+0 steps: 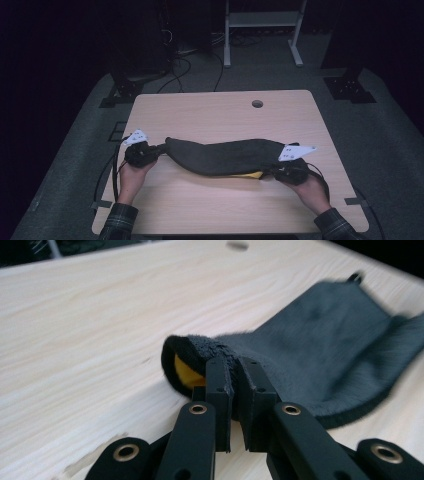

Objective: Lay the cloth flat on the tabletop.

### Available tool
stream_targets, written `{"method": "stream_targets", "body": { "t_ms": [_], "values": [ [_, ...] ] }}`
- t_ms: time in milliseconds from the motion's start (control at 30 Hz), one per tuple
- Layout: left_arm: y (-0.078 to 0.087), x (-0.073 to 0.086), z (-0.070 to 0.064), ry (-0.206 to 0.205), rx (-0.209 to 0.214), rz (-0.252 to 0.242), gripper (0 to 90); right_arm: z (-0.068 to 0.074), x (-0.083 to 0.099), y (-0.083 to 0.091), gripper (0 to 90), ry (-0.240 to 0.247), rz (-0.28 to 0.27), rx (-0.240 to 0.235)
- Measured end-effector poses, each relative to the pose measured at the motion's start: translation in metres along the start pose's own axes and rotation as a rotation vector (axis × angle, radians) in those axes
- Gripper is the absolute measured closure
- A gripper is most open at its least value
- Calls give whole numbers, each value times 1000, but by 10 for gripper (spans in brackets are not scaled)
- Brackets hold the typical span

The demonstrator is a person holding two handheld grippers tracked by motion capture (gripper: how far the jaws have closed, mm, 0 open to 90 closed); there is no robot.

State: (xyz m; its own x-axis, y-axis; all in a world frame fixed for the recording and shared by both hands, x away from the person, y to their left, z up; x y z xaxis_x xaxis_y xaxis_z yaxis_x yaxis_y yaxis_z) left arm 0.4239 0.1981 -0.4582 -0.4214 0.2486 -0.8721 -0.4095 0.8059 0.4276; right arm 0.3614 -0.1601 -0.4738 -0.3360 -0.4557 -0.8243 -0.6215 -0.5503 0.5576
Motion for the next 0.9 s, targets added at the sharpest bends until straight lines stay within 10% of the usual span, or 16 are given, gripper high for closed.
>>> {"method": "stream_targets", "body": {
  "t_ms": [667,900],
  "values": [
    [15,-62,-42,-97,73,-180,852,-57,-59,42,891,-87,-194,131],
    [19,-111,-38,-150,38,-239,853,-87,-94,49,892,-126,-268,187]
  ]
}}
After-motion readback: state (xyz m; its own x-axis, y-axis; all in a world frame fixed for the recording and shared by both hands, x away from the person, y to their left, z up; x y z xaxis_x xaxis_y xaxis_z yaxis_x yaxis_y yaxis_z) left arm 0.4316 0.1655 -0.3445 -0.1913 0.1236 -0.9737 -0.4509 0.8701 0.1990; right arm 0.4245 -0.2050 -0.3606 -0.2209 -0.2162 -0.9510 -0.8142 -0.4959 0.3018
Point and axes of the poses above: each handheld gripper's, and its own axes: y roughly backward along the jaws, x roughly out of its underside, z roughly to its left, the point moved 9 cm from there along -y, roughly forward along the jaws, and after that the axes turned 13 degrees about x, right-handed, at the moved point
